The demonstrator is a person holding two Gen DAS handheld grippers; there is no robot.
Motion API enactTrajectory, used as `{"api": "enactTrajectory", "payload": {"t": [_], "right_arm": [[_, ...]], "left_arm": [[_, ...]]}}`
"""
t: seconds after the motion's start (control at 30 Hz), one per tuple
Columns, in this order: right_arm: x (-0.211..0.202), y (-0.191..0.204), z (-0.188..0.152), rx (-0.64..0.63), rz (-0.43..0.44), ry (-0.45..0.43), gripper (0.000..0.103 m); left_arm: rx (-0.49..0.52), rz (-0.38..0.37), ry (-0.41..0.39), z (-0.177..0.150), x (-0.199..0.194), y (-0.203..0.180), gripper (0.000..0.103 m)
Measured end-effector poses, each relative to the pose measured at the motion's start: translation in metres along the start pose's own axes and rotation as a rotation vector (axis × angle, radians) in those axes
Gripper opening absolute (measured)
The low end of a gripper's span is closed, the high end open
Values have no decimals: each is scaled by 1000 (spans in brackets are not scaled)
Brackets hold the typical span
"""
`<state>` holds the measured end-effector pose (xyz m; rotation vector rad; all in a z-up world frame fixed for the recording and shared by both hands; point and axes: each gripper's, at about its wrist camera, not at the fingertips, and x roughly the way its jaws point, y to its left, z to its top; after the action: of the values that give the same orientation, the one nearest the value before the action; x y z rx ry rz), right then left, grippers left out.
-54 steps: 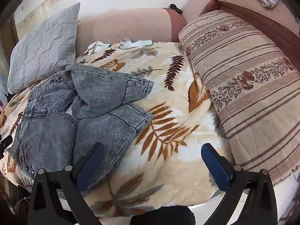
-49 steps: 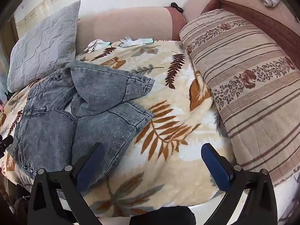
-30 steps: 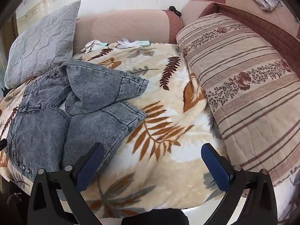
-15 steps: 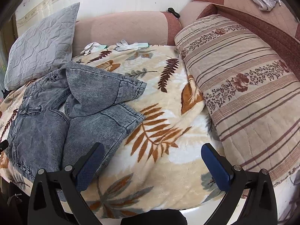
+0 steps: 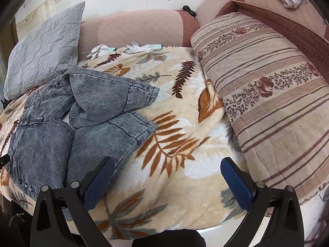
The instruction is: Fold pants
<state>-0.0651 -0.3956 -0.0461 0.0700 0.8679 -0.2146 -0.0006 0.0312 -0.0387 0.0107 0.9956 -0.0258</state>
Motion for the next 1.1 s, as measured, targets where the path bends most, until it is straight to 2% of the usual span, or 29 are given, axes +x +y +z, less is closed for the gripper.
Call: {"api": "enactTrajectory", "payload": {"t": [0.23, 1.1], "right_arm": [[4, -9, -3, 29, -2, 17, 103], [4, -10, -3, 40, 10, 25, 103]], "left_arm": [[17, 10, 31, -3, 8, 0, 103], [27, -15, 11, 4, -3, -9, 103]]}}
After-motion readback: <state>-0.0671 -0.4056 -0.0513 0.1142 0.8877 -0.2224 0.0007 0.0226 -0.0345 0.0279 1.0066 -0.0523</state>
